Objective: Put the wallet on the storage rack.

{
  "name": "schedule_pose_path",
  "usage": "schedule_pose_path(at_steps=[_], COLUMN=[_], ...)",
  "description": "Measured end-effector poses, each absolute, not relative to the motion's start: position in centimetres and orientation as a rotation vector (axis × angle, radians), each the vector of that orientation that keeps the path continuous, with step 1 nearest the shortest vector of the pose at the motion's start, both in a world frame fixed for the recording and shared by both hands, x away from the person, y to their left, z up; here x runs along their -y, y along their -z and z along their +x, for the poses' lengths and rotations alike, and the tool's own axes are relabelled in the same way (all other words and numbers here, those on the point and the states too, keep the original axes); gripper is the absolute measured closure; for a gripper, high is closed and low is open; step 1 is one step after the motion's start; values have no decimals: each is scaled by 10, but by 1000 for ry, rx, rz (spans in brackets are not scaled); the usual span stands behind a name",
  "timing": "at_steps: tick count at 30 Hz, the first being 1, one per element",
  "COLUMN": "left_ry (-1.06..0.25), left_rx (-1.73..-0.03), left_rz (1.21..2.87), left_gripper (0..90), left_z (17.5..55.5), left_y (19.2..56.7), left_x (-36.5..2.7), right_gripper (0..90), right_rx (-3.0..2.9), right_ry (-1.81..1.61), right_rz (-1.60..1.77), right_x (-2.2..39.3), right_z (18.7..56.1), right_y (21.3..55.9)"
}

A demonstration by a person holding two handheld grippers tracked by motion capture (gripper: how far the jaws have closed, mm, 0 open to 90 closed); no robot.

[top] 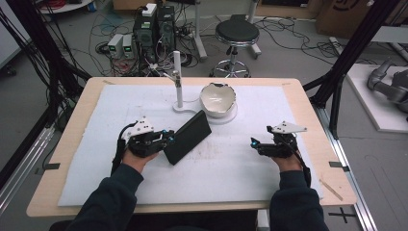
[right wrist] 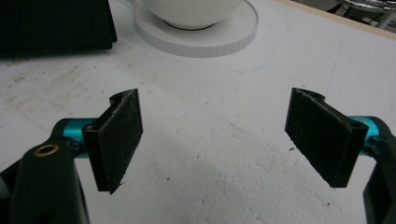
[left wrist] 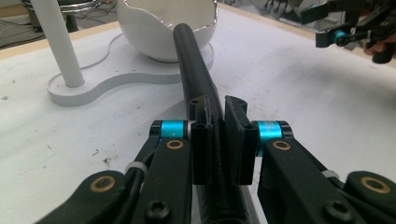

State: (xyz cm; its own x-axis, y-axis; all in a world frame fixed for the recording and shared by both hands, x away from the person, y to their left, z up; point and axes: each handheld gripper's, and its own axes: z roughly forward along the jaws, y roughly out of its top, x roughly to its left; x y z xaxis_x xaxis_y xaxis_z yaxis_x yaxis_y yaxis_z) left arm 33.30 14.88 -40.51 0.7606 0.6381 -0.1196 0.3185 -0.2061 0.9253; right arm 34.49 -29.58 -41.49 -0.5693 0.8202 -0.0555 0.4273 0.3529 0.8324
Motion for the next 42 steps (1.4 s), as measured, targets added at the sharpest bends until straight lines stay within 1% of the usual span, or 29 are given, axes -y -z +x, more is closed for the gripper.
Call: schedule_pose_path(at_steps=[5,7,8,10,13,23,26,27,28,29,30,32,33,34,35,37,38,39,42], left_ry=[-280,-282,-287,-289,-241,-202,-145,-186,-279,-337,-333,-301,-292,-299,-302,-298,-290,-292,-296], left_rx=[-715,-707,-713,-729,-748,-696,-673,-670,-688,-722,-744,-732,-722,-716,-716,-758,-762,-762,-771], left_rz=[1790,1787,1785,1777,1735,1727,1705,1711,1704,1689,1710,1802,1828,1842,1853,1854,1856,1864,1864], left_gripper=[760,745,718,637,580,582,556,552,544,485,415,388,343,325,338,406,460,487,497], left_z=[333,332,332,333,334,330,329,328,326,326,326,325,323,321,320,322,323,323,323], left_y=[407,407,407,409,413,412,412,410,408,408,410,417,420,423,424,428,429,429,429], left_x=[-149,-148,-148,-149,-153,-147,-146,-146,-147,-148,-147,-138,-133,-129,-128,-126,-126,-126,-126], right_gripper=[192,192,192,192,192,192,192,192,192,192,192,192,192,192,192,192,192,192,192], right_rx=[-2151,-2152,-2152,-2152,-2154,-2159,-2161,-2160,-2159,-2158,-2158,-2160,-2158,-2157,-2158,-2154,-2154,-2153,-2157], right_ry=[-1119,-1119,-1117,-1117,-1116,-1120,-1118,-1118,-1120,-1120,-1119,-1117,-1119,-1121,-1120,-1120,-1120,-1119,-1120], right_rz=[1082,1084,1084,1082,1084,1078,1073,1076,1077,1076,1076,1078,1082,1082,1078,1086,1086,1081,1082], right_x=[295,295,295,295,295,293,293,293,293,293,294,294,293,293,294,295,295,295,295], right_z=[345,345,345,345,345,345,345,345,345,345,345,345,345,345,345,345,344,344,345], right_y=[415,415,415,415,415,415,415,415,415,415,415,415,415,415,415,415,415,415,415])
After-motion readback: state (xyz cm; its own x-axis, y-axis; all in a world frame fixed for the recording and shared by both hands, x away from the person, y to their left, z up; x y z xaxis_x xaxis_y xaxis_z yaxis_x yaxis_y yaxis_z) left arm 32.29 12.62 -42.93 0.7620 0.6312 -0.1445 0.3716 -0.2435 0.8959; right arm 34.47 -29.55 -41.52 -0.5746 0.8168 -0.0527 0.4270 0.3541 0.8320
